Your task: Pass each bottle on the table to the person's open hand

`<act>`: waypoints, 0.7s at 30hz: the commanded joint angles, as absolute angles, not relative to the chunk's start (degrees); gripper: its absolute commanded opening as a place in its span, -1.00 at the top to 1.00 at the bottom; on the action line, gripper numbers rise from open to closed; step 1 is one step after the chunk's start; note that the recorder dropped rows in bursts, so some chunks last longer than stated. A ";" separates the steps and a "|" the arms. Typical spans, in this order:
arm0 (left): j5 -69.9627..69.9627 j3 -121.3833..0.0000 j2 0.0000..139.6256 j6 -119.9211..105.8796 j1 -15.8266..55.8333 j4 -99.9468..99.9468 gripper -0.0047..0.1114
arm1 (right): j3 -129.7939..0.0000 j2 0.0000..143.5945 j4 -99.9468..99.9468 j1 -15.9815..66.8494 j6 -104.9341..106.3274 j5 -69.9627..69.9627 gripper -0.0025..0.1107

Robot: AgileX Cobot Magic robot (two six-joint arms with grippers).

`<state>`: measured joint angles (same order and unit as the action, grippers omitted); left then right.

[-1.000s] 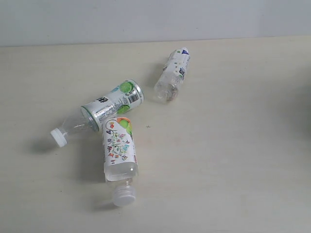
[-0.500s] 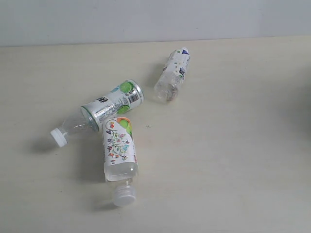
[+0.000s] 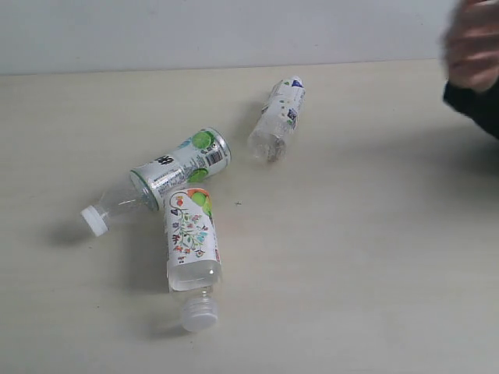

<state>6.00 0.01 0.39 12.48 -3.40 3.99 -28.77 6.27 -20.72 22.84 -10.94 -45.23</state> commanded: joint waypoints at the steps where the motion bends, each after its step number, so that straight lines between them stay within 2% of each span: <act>1: 5.76 0.00 0.00 12.21 -3.48 4.21 0.92 | -28.42 6.04 -20.97 22.66 -10.59 -44.24 0.93; 21: 5.76 0.00 0.00 12.21 -3.48 4.21 0.92 | -28.42 0.00 -19.09 22.66 -10.59 -42.93 0.93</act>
